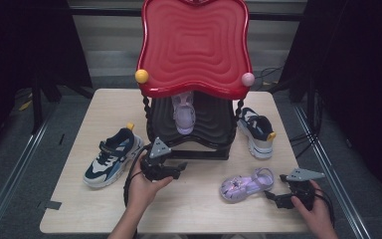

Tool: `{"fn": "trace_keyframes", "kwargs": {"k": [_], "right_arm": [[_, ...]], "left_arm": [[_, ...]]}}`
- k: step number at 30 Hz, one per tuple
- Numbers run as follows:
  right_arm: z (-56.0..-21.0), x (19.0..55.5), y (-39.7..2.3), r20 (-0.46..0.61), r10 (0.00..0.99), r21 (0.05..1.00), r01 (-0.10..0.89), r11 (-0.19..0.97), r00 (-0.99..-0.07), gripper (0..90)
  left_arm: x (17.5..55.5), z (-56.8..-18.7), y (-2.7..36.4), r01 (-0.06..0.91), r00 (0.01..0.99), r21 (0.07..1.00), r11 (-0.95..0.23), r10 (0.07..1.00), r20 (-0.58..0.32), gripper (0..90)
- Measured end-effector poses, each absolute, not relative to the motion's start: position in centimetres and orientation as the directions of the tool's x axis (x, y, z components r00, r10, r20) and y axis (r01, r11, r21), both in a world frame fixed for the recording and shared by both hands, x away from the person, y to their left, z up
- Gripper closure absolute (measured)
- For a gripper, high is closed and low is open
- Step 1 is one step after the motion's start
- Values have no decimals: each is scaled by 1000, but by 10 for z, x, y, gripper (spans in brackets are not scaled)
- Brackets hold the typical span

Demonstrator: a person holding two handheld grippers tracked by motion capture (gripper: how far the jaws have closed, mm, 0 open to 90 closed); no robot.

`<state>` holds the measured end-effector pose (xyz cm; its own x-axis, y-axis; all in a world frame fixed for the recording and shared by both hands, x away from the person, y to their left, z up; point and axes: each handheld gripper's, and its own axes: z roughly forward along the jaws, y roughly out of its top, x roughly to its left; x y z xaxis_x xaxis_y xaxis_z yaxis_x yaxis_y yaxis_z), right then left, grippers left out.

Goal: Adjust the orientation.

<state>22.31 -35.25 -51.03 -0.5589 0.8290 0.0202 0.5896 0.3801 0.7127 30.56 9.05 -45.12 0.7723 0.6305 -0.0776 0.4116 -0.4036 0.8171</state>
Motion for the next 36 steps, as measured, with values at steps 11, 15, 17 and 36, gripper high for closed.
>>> {"fn": "trace_keyframes", "kwargs": {"k": [11, 15, 17, 36], "right_arm": [[-510, 224, -352, 19, 826, 713, 587, 383, -563, 97], [-510, 224, -352, 20, 827, 713, 587, 383, -562, 98], [-510, 224, -352, 19, 826, 713, 587, 383, -563, 97], [-510, 224, -353, 18, 825, 713, 585, 386, -565, 98]], "left_arm": [[303, -477, 98, 408, 796, 788, -461, 603, -59, 294], [302, -486, 101, 415, 794, 780, -468, 604, -60, 293], [301, -491, 102, 421, 799, 768, -482, 598, -63, 290], [295, -507, 116, 390, 824, 743, -544, 566, -18, 274]]}}
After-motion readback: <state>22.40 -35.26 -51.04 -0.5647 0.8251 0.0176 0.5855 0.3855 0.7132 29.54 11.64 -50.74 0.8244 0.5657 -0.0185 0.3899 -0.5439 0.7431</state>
